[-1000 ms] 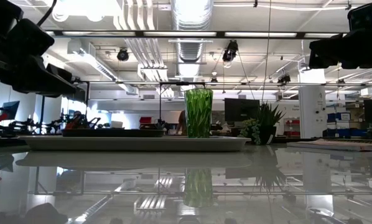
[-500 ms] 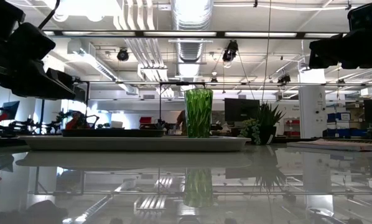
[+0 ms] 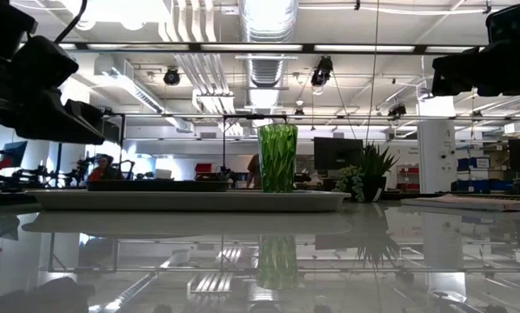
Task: Pick and place plate/cup/fork/spoon on tray
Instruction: Return to Home Position
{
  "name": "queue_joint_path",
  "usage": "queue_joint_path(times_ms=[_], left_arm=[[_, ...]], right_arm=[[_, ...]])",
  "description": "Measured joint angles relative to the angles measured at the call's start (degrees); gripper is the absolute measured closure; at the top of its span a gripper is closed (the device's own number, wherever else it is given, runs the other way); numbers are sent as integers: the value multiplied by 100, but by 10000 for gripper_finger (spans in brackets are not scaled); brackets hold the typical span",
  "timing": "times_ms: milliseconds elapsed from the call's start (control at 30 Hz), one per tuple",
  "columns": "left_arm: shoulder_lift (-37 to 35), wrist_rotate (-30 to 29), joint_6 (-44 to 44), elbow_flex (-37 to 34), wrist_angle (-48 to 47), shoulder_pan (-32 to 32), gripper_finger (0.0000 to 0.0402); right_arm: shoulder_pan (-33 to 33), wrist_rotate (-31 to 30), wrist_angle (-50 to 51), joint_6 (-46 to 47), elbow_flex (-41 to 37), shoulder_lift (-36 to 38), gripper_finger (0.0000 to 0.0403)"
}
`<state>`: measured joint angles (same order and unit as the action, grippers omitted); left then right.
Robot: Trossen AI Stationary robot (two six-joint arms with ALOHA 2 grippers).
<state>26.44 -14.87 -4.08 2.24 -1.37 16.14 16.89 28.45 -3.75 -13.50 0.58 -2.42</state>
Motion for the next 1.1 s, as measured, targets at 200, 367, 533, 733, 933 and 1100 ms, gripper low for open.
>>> queue_joint_path(times_ms=[200,367,533,733,933,1100], left_arm=[[66,1,1,0,0,0,400],[107,1,0,0,0,0,400],[131,2,0,0,0,0,400],[129,2,0,0,0,0,400],[129,2,0,2,0,0,400],[129,2,0,2,0,0,400]], right_arm=[[1,0,0,0,0,0,394],[2,0,0,0,0,0,394],[2,0,0,0,0,0,394],[1,0,0,0,0,0,394],[1,0,0,0,0,0,394],[2,0,0,0,0,0,394]])
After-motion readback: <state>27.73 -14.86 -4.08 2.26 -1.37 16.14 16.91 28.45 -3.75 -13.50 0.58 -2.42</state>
